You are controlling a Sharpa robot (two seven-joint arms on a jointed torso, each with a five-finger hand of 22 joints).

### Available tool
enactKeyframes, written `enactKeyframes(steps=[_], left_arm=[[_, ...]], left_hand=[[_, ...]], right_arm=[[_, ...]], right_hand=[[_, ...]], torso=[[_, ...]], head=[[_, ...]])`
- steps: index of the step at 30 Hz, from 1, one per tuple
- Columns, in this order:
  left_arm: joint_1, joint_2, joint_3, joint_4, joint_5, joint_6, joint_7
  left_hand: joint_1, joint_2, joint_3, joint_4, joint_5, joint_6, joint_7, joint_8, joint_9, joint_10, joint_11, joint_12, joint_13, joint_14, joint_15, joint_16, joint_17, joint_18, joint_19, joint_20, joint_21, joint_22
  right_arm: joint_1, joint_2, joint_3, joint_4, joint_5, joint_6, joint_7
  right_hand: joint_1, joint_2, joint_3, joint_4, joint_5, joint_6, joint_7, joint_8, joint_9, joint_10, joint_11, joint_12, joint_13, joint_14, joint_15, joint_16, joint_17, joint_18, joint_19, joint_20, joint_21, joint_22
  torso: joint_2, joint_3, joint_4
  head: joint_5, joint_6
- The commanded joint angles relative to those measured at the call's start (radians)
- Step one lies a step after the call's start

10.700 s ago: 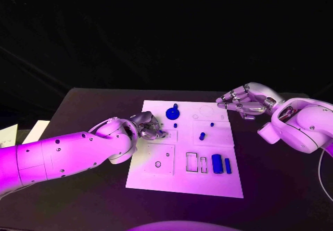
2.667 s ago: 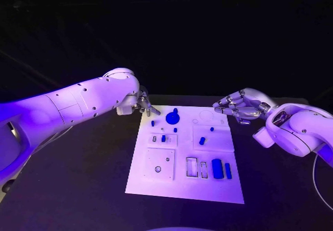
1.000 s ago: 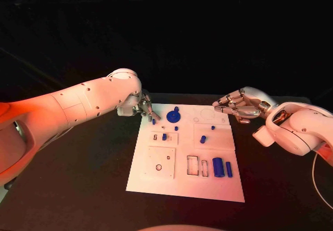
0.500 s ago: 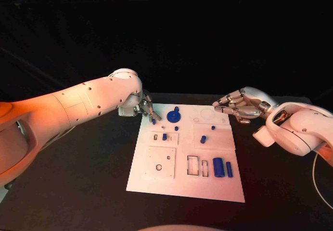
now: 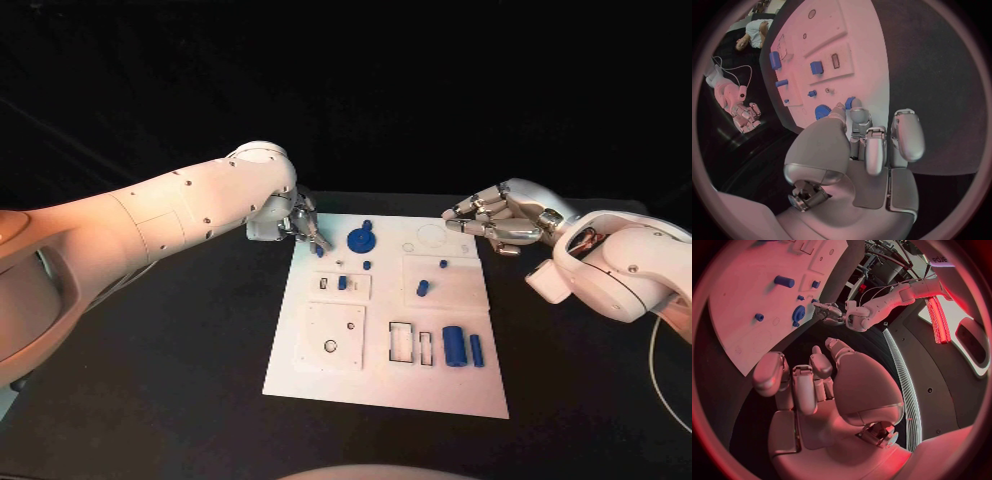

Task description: Assemble the parts on the task board

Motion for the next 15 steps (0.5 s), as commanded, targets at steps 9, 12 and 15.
enactKeyframes(steps=[9,12,15], left_arm=[[-0.001,0.004,-0.001,-0.001,0.0,0.026,-0.002],[-0.001,0.003,-0.001,-0.001,-0.002,0.025,-0.001],[-0.001,0.003,-0.001,0.0,-0.003,0.022,0.003]], left_hand=[[0.122,0.006,0.083,-0.059,-0.011,-0.02,-0.013,0.005,0.012,-0.006,-0.014,-0.003,-0.012,0.104,-0.016,0.002,0.263,-0.008,0.01,-0.012,-0.004,0.037],[0.181,-0.006,0.134,-0.1,-0.008,-0.03,-0.015,0.001,0.013,-0.014,-0.016,-0.013,-0.019,0.104,-0.019,0.002,0.263,-0.008,0.009,-0.016,-0.006,0.038],[0.217,-0.039,0.234,-0.136,0.002,-0.04,-0.002,-0.003,0.016,-0.016,-0.011,-0.03,-0.033,0.104,-0.013,0.002,0.263,-0.009,0.01,-0.016,-0.006,0.04]], right_arm=[[-0.001,0.001,0.0,0.001,-0.006,0.013,0.009],[-0.001,0.001,0.0,0.001,-0.006,0.013,0.009],[-0.001,0.001,0.0,0.001,-0.006,0.013,0.009]], right_hand=[[0.001,-0.006,0.006,-0.002,0.005,0.0,-0.001,0.004,-0.001,0.001,0.0,0.003,0.0,0.07,-0.008,-0.004,0.098,0.008,-0.002,-0.002,-0.005,0.0],[0.001,-0.006,0.006,-0.002,0.005,0.0,-0.001,0.004,-0.001,0.001,0.0,0.003,0.0,0.07,-0.008,-0.004,0.098,0.008,-0.002,-0.002,-0.005,0.0],[0.001,-0.006,0.007,-0.001,0.006,0.0,-0.001,0.004,-0.001,0.001,0.0,0.003,0.001,0.07,-0.008,-0.005,0.098,0.008,-0.002,-0.002,-0.006,0.0]], torso=[[0.0,-0.0003,0.0],[0.0,0.0,0.0002],[-0.001,0.0001,0.0005]], head=[[0.0,-0.003],[0.0,-0.003],[0.0,-0.004]])
